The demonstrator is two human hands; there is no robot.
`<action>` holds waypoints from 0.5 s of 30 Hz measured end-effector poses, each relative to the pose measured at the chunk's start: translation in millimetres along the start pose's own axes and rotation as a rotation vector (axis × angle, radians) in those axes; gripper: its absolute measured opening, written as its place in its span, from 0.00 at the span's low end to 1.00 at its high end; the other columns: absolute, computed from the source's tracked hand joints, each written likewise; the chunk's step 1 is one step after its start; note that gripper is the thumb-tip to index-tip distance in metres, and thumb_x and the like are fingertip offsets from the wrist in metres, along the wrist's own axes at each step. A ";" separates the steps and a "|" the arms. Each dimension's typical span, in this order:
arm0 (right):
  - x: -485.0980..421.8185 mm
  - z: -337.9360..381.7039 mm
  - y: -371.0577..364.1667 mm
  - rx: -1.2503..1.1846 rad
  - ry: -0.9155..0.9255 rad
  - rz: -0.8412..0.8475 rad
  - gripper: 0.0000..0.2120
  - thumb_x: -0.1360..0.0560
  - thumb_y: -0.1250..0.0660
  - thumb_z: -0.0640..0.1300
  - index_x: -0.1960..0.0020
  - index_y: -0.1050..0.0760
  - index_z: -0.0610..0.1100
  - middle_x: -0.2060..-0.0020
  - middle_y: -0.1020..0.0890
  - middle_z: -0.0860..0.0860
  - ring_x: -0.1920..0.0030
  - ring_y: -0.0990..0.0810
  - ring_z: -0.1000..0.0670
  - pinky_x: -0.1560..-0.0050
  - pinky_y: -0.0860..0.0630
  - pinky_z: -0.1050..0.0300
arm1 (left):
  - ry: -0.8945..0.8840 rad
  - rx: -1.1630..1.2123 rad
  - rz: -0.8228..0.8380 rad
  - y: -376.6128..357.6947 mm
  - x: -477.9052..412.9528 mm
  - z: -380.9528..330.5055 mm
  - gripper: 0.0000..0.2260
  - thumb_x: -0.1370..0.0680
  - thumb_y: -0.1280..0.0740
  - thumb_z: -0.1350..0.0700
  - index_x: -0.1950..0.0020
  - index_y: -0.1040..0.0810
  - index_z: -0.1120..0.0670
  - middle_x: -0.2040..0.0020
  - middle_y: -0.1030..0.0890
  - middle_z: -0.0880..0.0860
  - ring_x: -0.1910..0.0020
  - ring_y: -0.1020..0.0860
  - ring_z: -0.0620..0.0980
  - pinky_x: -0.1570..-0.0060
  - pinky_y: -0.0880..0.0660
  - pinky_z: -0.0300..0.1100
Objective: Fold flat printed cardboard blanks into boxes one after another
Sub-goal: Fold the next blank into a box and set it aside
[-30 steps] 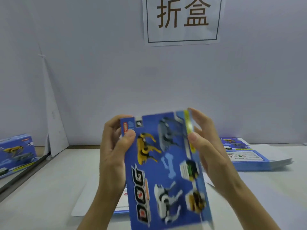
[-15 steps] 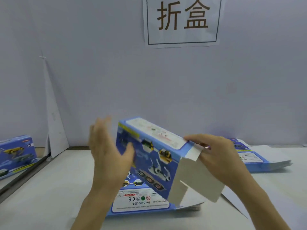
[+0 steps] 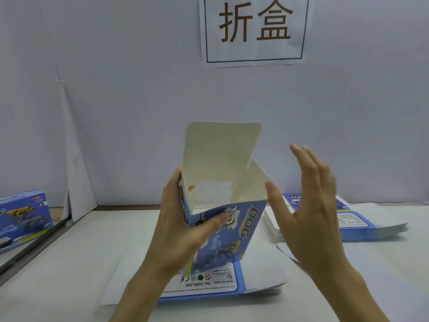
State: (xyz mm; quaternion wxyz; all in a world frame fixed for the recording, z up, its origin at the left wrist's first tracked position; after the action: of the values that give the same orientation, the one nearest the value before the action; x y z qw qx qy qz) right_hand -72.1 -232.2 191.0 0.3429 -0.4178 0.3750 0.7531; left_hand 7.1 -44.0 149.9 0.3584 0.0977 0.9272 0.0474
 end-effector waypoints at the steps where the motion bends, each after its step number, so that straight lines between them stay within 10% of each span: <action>1: 2.0 -16.5 -8.7 -0.140 -0.187 0.094 0.26 0.24 0.37 0.56 0.28 0.36 0.52 0.34 0.29 0.53 0.38 0.27 0.53 0.38 0.32 0.60 | 0.034 0.078 0.021 -3.5 0.0 3.8 0.35 0.35 0.20 0.50 0.36 0.34 0.34 0.43 0.23 0.44 0.42 0.21 0.46 0.54 0.19 0.43; 5: 26.6 -51.6 -53.7 -0.483 -0.600 0.413 0.14 0.20 0.42 0.52 0.35 0.29 0.54 0.41 0.21 0.50 0.45 0.21 0.53 0.45 0.22 0.49 | 0.274 0.106 0.155 -23.1 8.7 31.0 0.38 0.40 0.22 0.45 0.36 0.38 0.31 0.38 0.24 0.44 0.44 0.21 0.45 0.54 0.20 0.38; 11: 22.8 -44.6 -58.4 -0.451 -0.468 0.387 0.18 0.29 0.46 0.66 0.47 0.29 0.57 0.58 0.19 0.53 0.59 0.22 0.56 0.60 0.24 0.60 | 0.541 0.331 0.066 -16.6 16.1 58.8 0.42 0.36 0.38 0.25 0.27 0.36 0.43 0.31 0.27 0.51 0.33 0.27 0.54 0.31 0.36 0.61; 15: 20.9 -51.8 -60.3 -0.491 -0.375 0.285 0.11 0.18 0.45 0.44 0.44 0.27 0.57 0.67 0.23 0.58 0.67 0.27 0.60 0.68 0.29 0.68 | 0.571 0.309 -0.078 -1.9 13.2 71.2 0.31 0.34 0.39 0.35 0.36 0.27 0.49 0.39 0.21 0.53 0.38 0.24 0.54 0.34 0.32 0.60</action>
State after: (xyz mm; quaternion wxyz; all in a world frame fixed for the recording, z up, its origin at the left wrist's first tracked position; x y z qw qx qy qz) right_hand -11.4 -243.0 136.6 0.1862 -0.2857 0.1674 0.9250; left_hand 45.2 -41.7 88.4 0.0662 0.0982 0.9895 -0.0822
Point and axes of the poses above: each hand's wrist, its own x-axis away from the middle knuckle, its own y-axis out of the back of the hand, z = x × y, the point moved 9 cm from there along -x, towards the middle knuckle
